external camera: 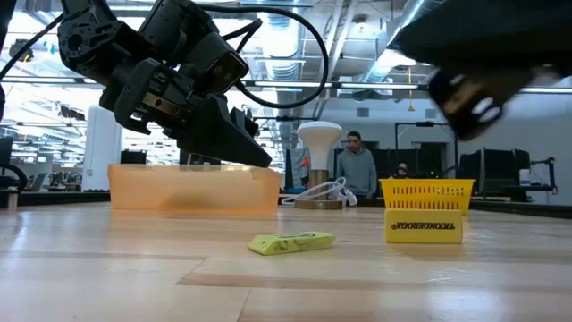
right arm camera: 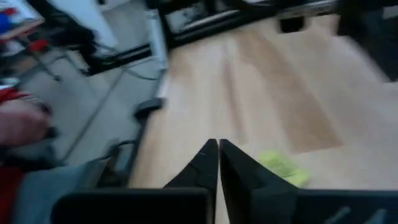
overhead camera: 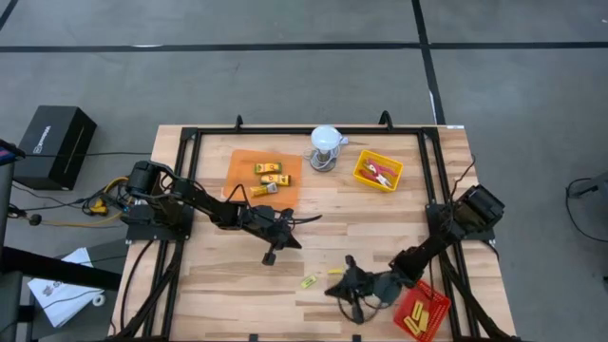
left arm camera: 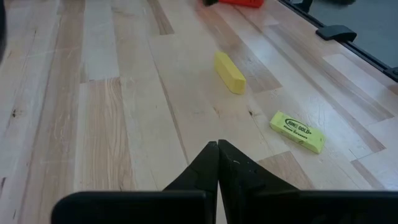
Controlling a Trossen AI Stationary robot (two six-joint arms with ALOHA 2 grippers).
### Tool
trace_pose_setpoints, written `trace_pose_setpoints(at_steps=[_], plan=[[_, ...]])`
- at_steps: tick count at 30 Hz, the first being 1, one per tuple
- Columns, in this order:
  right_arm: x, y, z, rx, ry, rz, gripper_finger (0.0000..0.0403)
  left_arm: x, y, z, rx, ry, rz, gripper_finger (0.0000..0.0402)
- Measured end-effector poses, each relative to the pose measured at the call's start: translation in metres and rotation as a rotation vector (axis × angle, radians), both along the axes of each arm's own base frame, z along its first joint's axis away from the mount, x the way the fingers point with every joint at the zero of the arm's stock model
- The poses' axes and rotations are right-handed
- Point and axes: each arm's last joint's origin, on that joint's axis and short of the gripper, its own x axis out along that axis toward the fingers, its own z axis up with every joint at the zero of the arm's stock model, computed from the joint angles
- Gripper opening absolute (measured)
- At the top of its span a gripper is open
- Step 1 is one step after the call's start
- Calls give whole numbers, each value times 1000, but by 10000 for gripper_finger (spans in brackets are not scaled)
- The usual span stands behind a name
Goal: Pick & Place School Supplies
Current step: Put the yellow eraser into the red bin
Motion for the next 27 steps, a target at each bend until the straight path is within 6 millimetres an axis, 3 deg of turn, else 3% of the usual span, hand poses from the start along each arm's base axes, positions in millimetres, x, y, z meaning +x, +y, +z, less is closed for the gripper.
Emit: trace_pose_setpoints(at_steps=[11,17,22,27], plan=[[17,-51,-28,-107,306,-71,144,0,0,0,-41,15,24,14],[16,-56,-33,-106,396,3,209,1,5,-1,-37,19,57,53],[12,-56,-28,-112,427,36,224,1,6,-1,-36,19,62,84],[2,-58,-17,-130,496,33,191,1,6,-1,-35,19,62,94]])
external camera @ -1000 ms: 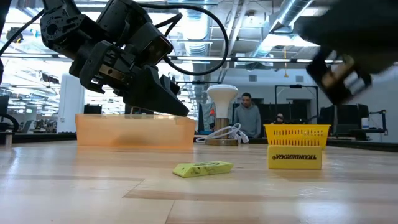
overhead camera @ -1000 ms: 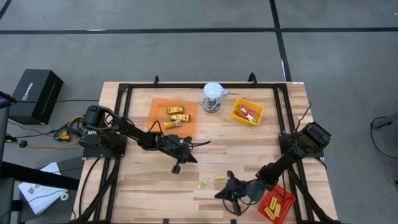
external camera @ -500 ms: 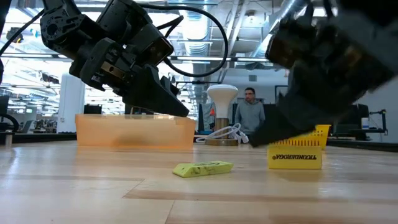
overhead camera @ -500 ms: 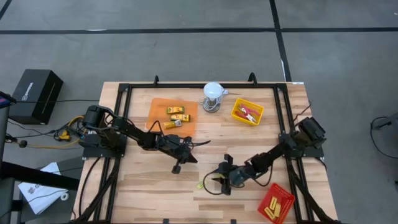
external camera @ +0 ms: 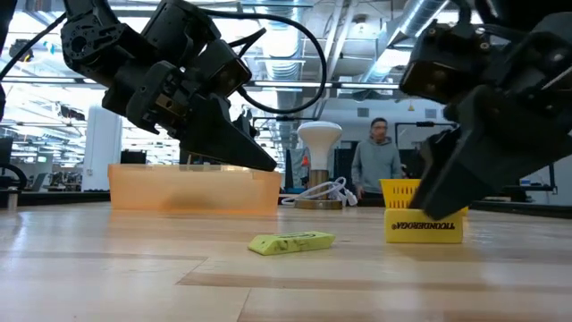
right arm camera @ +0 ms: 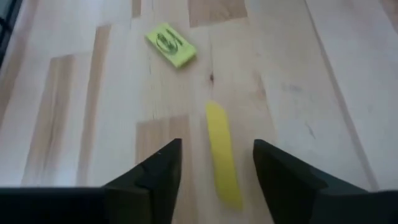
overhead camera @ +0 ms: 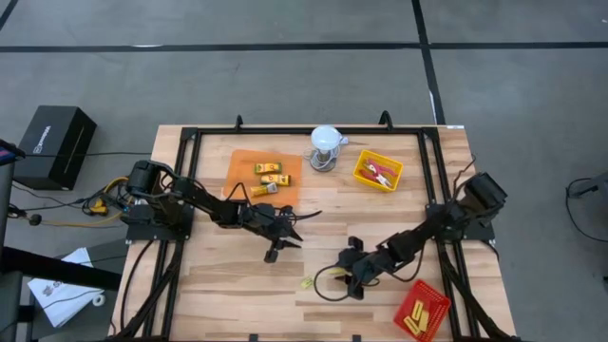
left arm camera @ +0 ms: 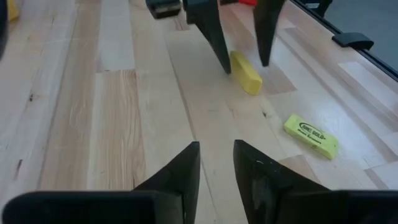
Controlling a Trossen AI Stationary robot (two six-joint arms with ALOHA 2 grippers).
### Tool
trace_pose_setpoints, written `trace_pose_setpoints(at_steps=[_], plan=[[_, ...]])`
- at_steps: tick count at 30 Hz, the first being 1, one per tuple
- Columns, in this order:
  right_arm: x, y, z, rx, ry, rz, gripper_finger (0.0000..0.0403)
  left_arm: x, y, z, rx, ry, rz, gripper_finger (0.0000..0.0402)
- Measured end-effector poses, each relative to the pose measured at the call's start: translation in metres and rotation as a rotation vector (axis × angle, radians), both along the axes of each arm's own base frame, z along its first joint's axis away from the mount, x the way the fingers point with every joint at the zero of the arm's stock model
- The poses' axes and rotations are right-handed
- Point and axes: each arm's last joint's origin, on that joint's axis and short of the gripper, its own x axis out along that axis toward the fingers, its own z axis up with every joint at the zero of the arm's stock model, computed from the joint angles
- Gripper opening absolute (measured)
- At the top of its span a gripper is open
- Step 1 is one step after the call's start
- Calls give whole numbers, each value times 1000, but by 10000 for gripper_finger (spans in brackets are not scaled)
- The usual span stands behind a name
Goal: Pick & Place School Supplies
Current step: Put the yellow eraser into the red bin
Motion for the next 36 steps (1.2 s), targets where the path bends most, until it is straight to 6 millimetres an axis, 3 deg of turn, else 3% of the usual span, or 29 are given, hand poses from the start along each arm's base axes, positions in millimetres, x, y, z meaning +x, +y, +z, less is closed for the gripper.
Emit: trace_pose_setpoints(at_steps=[8,21,24,28,36], plan=[[-7,3,5,28,36,-23,123,0,0,0,0,0,-1,91],[-6,3,-5,28,61,-36,142,0,0,0,-1,1,-1,91],[-6,3,-6,18,63,-31,108,0,0,0,-1,1,-1,91],[-6,2,-6,-19,62,-9,28,0,0,0,-1,1,-1,91],[-5,2,-5,-66,38,32,23,0,0,0,-1,0,-1,91]])
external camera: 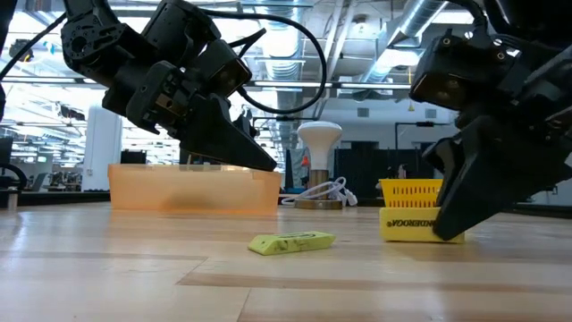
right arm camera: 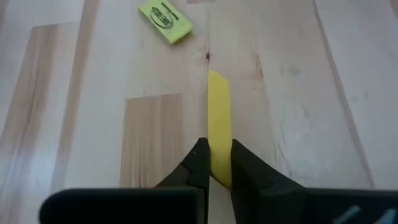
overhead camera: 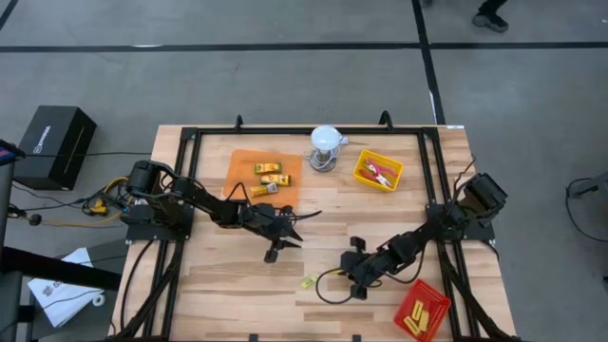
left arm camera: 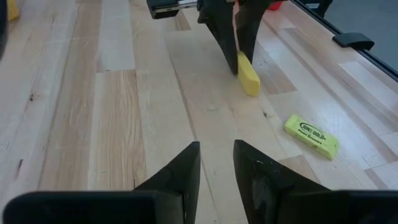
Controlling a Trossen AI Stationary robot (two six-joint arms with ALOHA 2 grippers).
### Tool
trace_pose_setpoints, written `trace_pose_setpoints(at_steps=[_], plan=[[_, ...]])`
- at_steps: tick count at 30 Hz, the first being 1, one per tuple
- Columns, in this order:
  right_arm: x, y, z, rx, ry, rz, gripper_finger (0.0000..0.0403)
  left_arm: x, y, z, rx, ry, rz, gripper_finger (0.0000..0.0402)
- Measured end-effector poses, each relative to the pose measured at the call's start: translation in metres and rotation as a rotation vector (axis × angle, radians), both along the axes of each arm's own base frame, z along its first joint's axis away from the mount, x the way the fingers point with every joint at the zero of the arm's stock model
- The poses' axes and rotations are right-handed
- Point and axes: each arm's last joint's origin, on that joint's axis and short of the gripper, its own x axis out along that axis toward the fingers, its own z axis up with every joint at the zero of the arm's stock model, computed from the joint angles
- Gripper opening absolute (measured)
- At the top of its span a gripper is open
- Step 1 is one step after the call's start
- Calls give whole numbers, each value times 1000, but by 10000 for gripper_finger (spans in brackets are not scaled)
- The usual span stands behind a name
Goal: Pick & Place School Supplies
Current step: Put the yellow eraser into the red bin
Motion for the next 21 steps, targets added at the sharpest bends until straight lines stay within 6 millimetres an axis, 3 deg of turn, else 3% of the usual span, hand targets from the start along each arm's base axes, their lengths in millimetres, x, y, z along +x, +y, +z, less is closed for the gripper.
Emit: trace_pose_setpoints(at_steps=[11,16,21], plan=[[27,-7,26,-139,18,62,23,0,3,0,45,-5,78,91],[29,-13,40,-223,188,32,23,-4,7,-8,142,80,172,91],[12,-12,56,-269,420,-65,23,-6,7,-11,156,118,176,91]])
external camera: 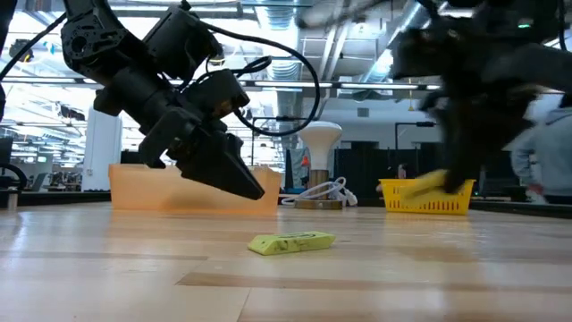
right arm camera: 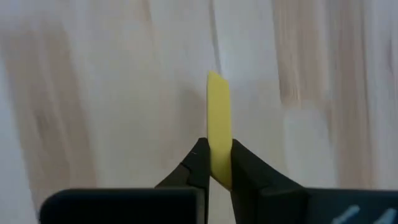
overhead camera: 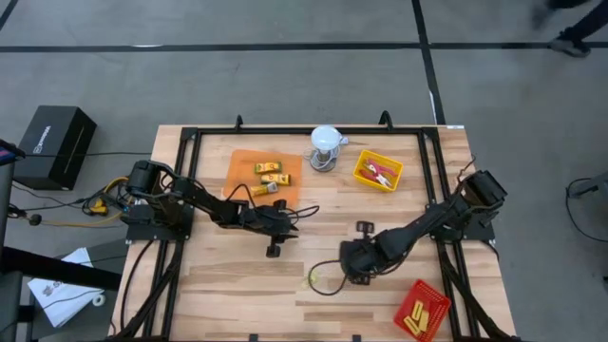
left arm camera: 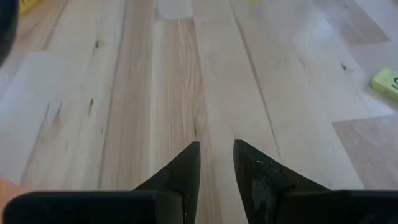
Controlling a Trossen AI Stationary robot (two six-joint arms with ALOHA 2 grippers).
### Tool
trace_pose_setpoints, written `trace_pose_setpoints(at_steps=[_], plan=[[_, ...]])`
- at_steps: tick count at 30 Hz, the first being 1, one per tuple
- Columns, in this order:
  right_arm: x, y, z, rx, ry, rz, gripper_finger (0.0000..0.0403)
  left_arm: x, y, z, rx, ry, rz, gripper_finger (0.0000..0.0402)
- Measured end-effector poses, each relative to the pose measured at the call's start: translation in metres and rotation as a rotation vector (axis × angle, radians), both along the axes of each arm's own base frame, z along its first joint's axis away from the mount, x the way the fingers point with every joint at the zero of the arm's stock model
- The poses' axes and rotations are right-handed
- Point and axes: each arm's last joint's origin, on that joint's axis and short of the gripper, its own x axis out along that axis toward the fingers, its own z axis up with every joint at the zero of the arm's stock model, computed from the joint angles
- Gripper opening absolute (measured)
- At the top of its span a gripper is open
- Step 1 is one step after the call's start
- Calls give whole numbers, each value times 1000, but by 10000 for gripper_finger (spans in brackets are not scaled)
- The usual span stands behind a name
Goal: Pick & Place School Supplies
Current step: Put the yellow eraser into the red bin
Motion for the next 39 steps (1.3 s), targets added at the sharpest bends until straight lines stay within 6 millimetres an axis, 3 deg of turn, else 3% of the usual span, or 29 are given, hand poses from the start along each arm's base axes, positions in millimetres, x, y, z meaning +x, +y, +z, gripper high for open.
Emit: trace_pose_setpoints(at_steps=[6,13,19,30,39], plan=[[-53,28,2,6,195,-166,23,0,0,0,3,-6,-3,91],[-105,72,14,28,119,-388,23,1,0,1,3,-15,-4,91],[-142,88,28,-34,98,-498,23,1,0,2,2,-25,-4,91],[-184,117,47,59,62,-634,23,1,0,2,2,-26,-4,91],[-187,129,49,164,26,-627,23,2,0,2,2,-27,-4,91]])
